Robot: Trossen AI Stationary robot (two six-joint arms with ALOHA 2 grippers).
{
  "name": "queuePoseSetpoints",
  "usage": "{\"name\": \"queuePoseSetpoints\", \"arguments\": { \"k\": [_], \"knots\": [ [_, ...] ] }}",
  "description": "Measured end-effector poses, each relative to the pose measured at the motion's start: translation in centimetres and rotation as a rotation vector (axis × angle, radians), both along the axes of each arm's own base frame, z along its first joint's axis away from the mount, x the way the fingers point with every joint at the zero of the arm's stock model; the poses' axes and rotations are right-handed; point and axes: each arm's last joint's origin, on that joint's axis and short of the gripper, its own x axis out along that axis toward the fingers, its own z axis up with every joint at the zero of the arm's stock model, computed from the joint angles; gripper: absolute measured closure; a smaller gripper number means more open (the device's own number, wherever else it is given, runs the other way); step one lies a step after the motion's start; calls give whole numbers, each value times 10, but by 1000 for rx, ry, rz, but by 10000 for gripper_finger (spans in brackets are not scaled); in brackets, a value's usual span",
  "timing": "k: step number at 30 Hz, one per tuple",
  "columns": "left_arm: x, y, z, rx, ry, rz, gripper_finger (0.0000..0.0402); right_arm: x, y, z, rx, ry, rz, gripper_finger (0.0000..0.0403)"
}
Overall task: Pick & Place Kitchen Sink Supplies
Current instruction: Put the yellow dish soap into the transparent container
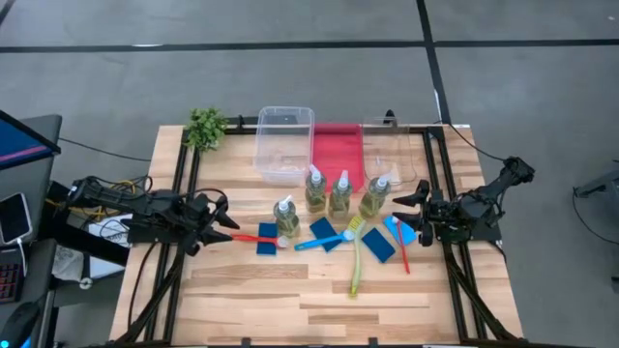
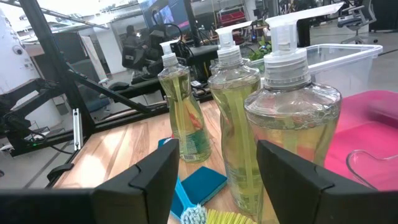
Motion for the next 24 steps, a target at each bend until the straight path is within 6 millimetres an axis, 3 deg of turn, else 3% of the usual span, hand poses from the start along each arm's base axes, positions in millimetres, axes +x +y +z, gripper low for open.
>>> {"name": "queuePoseSetpoints", "arguments": {
  "k": [16, 24],
  "knots": [
    [1, 6, 5, -25, -46, 203, 216, 0, 0, 0, 0, 0, 0, 194],
    [-3, 7, 20, -246, -159, 173, 216, 0, 0, 0, 1, -1, 0, 194]
  ]
}}
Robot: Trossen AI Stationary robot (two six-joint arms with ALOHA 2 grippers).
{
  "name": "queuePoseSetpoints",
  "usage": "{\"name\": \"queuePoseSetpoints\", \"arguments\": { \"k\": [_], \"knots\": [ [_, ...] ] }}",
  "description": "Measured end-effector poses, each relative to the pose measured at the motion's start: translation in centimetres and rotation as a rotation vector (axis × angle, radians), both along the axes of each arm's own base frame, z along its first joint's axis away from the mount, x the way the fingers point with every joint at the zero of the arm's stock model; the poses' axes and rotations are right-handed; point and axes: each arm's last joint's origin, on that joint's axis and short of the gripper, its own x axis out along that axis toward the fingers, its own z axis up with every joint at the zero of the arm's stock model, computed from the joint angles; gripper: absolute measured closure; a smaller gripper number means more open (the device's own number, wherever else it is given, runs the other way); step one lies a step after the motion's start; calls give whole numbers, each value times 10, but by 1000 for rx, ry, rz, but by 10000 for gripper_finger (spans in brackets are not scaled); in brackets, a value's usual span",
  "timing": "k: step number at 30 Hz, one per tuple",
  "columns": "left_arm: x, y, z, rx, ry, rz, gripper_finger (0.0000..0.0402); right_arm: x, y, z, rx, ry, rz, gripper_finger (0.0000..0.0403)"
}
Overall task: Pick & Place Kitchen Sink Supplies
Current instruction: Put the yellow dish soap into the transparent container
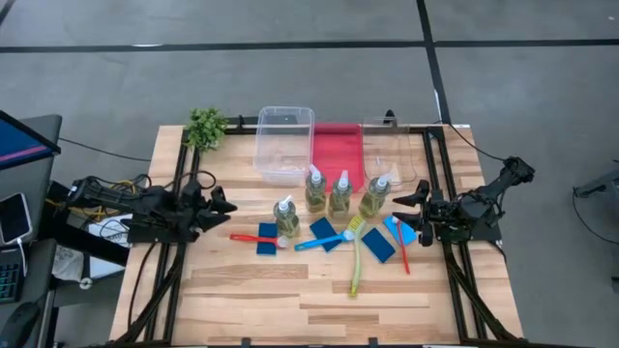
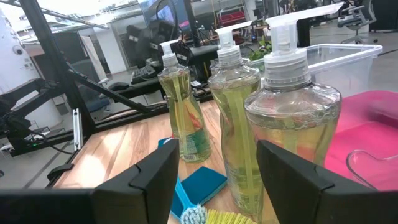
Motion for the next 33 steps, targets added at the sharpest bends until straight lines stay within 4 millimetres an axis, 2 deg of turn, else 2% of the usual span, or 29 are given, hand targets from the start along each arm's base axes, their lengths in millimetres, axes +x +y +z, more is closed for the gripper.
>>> {"name": "queuePoseSetpoints", "arguments": {
  "k": [12, 15, 23, 31, 33],
  "knots": [
    [-1, 0, 3, -8, -36, 0, 216, 0, -1, 3, 23, -32, -12, 194],
    [-1, 0, 3, -8, -36, 1, 216, 1, -2, 4, 72, -55, -25, 194],
    [0, 4, 3, -101, -22, 114, 216, 1, -5, 9, 126, -101, -53, 194],
    [15, 0, -7, 104, 89, 172, 216, 1, -5, 9, 101, -101, -54, 194],
    [20, -1, -4, 164, 109, 178, 216, 1, -5, 9, 101, -101, -54, 194]
  ]
}}
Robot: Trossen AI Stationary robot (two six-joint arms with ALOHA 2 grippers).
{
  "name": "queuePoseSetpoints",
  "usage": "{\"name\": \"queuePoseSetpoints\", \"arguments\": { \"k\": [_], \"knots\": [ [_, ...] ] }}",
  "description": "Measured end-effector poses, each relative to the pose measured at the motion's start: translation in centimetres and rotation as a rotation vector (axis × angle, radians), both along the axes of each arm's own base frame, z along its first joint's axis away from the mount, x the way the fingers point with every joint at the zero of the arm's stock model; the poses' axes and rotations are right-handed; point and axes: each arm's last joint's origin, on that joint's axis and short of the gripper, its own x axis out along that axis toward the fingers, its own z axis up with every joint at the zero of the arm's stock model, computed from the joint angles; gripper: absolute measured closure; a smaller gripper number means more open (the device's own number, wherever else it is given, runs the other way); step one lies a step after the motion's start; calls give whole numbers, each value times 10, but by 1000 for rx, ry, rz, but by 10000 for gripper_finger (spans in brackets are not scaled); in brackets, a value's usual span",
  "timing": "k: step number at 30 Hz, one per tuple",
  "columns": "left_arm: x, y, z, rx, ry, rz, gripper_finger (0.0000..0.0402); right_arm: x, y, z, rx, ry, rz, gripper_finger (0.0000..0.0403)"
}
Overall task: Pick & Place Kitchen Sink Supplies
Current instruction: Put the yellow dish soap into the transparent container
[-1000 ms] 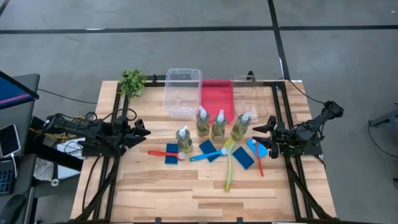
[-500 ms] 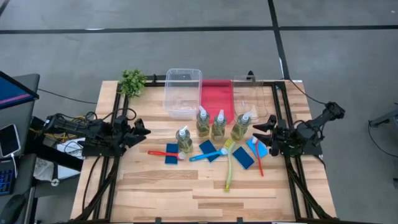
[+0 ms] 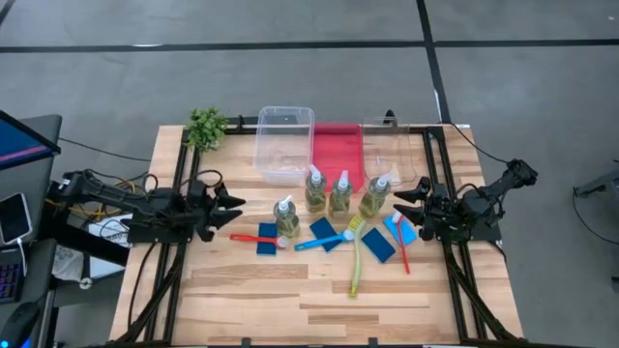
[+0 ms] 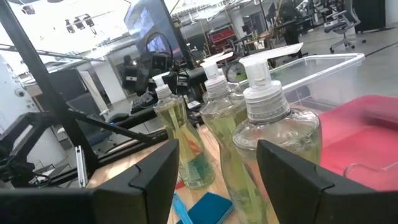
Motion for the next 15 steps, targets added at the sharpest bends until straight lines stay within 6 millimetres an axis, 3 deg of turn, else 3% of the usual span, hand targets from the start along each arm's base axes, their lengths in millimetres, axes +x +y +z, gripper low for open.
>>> {"name": "queuePoseSetpoints", "arguments": {
  "k": [5, 15],
  "knots": [
    [19, -5, 12, 66, 80, 25, 216, 0, 0, 0, -26, 6, -1, 194],
    [60, -16, 10, 239, 261, 14, 214, 0, 0, 0, -44, 10, 2, 194]
  ]
}}
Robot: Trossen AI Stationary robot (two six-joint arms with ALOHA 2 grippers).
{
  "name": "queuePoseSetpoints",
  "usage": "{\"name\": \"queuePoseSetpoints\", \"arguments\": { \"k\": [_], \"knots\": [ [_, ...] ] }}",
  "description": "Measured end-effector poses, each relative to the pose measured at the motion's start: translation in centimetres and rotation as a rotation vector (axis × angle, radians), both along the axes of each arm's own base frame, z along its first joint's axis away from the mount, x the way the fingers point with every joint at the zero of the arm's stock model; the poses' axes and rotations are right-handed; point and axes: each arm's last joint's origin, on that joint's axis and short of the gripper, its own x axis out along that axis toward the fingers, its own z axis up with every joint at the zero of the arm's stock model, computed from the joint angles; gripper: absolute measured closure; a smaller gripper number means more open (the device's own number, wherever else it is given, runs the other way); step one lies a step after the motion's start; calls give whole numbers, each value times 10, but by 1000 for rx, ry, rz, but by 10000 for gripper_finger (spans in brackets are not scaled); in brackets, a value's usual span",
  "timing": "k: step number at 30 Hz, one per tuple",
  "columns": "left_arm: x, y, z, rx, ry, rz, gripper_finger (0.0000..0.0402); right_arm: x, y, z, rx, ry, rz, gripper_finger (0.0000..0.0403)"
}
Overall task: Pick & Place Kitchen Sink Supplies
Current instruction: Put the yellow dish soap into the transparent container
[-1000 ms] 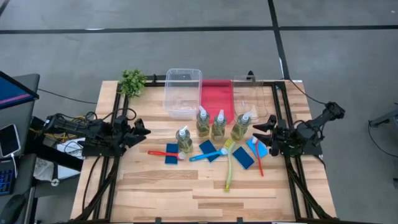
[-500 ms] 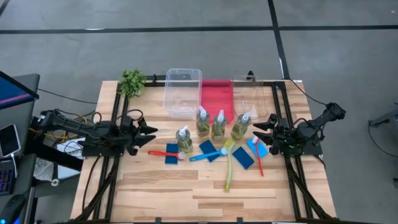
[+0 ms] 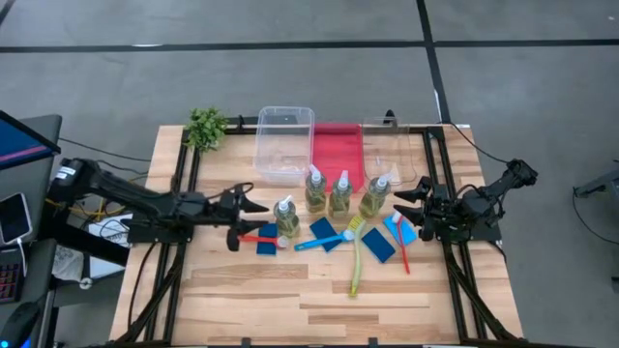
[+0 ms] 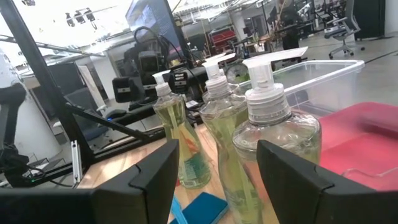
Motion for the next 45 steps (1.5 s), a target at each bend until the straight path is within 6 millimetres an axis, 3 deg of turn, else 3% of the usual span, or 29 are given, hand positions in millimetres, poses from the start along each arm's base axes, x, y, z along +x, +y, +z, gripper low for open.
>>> {"name": "queuePoseSetpoints", "arguments": {
  "k": [15, 27, 34, 45],
  "knots": [
    [11, -1, 0, 97, 33, 67, 141, 0, 0, 0, 3, -1, 1, 194],
    [13, 0, 10, 146, -20, 90, 142, 0, 0, 0, 3, -1, 1, 194],
    [21, 13, 17, 143, -29, 141, 142, 0, 0, 0, 3, -1, 1, 194],
    [54, 17, 15, 147, 36, 34, 143, 0, 0, 0, 3, -1, 1, 194]
  ]
}}
